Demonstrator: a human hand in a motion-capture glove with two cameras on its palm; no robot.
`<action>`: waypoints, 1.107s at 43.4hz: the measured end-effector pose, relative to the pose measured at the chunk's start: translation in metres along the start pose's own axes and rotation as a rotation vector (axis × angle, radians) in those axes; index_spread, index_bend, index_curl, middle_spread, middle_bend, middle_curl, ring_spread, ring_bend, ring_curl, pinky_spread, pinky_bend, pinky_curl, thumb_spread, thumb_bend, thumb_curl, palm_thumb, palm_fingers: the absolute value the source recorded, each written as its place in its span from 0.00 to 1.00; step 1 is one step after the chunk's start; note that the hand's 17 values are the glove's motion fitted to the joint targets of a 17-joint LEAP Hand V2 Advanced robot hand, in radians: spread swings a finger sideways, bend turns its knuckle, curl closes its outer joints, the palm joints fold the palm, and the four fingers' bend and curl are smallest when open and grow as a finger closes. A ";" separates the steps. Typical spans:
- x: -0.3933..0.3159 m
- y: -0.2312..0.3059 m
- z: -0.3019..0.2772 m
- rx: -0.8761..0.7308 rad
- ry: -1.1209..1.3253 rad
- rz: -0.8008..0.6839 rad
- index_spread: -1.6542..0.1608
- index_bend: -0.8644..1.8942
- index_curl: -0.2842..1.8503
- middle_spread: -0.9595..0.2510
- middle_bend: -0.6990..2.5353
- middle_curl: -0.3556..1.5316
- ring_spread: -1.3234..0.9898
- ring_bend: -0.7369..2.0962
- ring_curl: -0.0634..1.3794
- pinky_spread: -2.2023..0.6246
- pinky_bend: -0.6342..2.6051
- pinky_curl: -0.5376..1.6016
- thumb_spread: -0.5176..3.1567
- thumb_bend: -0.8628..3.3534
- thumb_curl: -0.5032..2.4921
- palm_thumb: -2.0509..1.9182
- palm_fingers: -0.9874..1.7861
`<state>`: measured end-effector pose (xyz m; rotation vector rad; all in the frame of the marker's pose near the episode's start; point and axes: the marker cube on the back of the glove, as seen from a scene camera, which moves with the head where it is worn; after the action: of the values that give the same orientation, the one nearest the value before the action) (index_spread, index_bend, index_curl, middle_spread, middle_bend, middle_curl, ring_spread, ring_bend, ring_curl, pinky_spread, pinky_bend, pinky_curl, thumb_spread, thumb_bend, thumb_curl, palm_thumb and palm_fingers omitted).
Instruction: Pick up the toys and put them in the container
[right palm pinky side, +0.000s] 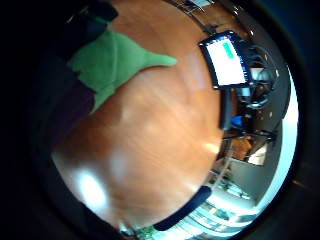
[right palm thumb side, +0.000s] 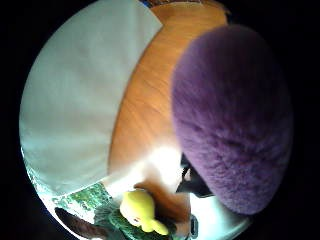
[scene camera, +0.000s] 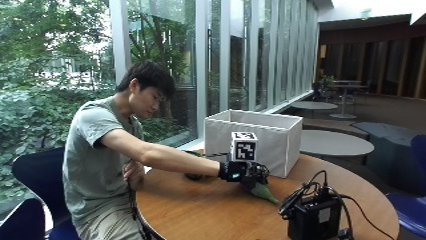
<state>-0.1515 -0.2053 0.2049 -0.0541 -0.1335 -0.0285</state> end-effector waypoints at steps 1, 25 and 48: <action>0.001 -0.002 -0.002 0.016 -0.014 0.011 0.75 0.44 0.31 0.61 0.42 0.48 0.44 0.48 0.28 0.74 0.31 0.37 0.47 0.27 0.30 0.65 0.56; -0.047 0.048 -0.235 0.151 0.107 -0.202 0.72 0.61 0.48 0.63 0.56 0.61 0.41 0.68 0.46 0.66 0.43 0.47 0.27 0.23 0.38 0.66 0.78; -0.261 0.052 -0.348 0.286 0.067 -0.258 0.72 0.63 0.57 0.66 0.59 0.64 0.43 0.72 0.50 0.65 0.47 0.51 0.22 0.21 0.43 0.66 0.74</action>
<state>-0.3625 -0.1661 -0.1774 0.2496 -0.0758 -0.2679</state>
